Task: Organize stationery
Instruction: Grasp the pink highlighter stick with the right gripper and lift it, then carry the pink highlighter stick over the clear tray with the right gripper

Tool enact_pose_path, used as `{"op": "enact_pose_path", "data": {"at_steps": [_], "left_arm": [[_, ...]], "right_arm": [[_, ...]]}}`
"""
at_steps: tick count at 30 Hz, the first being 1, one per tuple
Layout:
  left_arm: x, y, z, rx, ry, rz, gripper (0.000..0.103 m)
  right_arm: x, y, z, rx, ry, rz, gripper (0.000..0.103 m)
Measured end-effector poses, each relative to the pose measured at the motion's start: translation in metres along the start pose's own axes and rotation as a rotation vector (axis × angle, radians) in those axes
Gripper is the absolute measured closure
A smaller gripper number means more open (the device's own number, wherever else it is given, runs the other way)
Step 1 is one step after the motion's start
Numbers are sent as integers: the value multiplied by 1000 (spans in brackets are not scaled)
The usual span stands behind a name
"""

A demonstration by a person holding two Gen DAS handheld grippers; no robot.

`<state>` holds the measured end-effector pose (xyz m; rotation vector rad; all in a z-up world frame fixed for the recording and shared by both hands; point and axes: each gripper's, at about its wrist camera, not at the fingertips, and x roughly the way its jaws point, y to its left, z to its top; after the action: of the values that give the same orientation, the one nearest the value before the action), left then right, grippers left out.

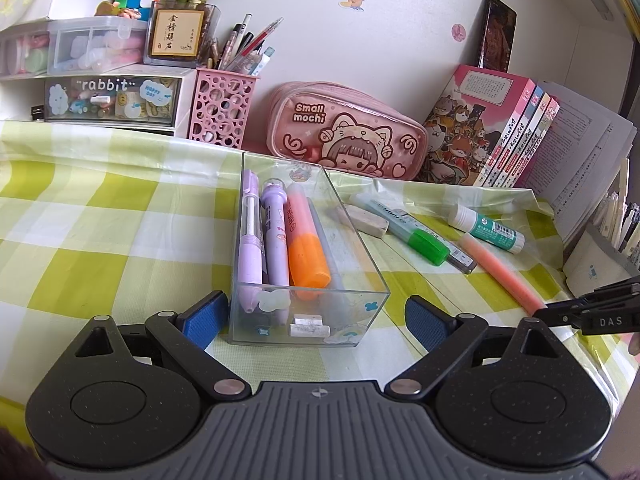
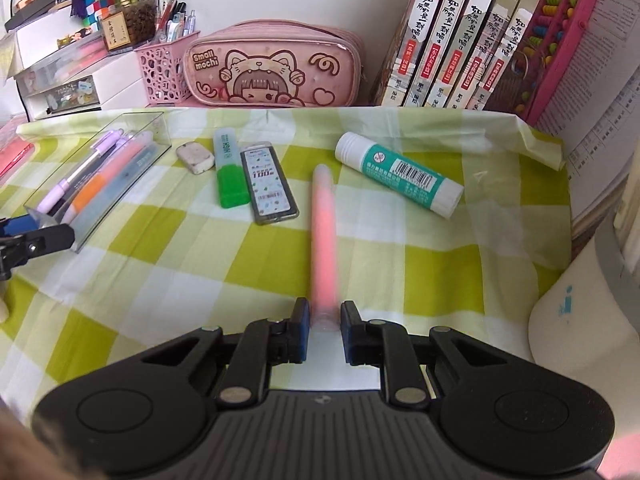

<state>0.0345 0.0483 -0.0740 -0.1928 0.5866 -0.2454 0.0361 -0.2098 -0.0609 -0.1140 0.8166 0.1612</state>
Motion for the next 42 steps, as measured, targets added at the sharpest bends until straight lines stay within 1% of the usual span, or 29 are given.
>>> {"op": "enact_pose_path", "data": {"at_steps": [5,8,12,18,23,26,31,33,35,42], "left_arm": [[0,0,0,0,0,0,12],[0,0,0,0,0,0,12],[0,0,0,0,0,0,12],[0,0,0,0,0,-1,12],[0,0,0,0,0,-1,12],[0,0,0,0,0,-1,12],[0,0,0,-1,0,-1,12],[0,0,0,-1,0,-1,12],[0,0,0,-1,0,-2,12],[-1,-1,-1,0,0,-3,12]], "right_arm": [[-6,1,-2,14,42,27,59],[-2,0,4,19,43,24,58],[8,-1,14,24,48,24,50],[25,-4,33,38,43,25,49],[38,0,46,24,36,10,48],[43,4,51,13,32,-12,48],[45,6,52,13,19,-14,50],[45,7,53,16,17,-20,60],[45,6,53,37,16,-18,60],[40,-3,50,130,6,38,60]]}}
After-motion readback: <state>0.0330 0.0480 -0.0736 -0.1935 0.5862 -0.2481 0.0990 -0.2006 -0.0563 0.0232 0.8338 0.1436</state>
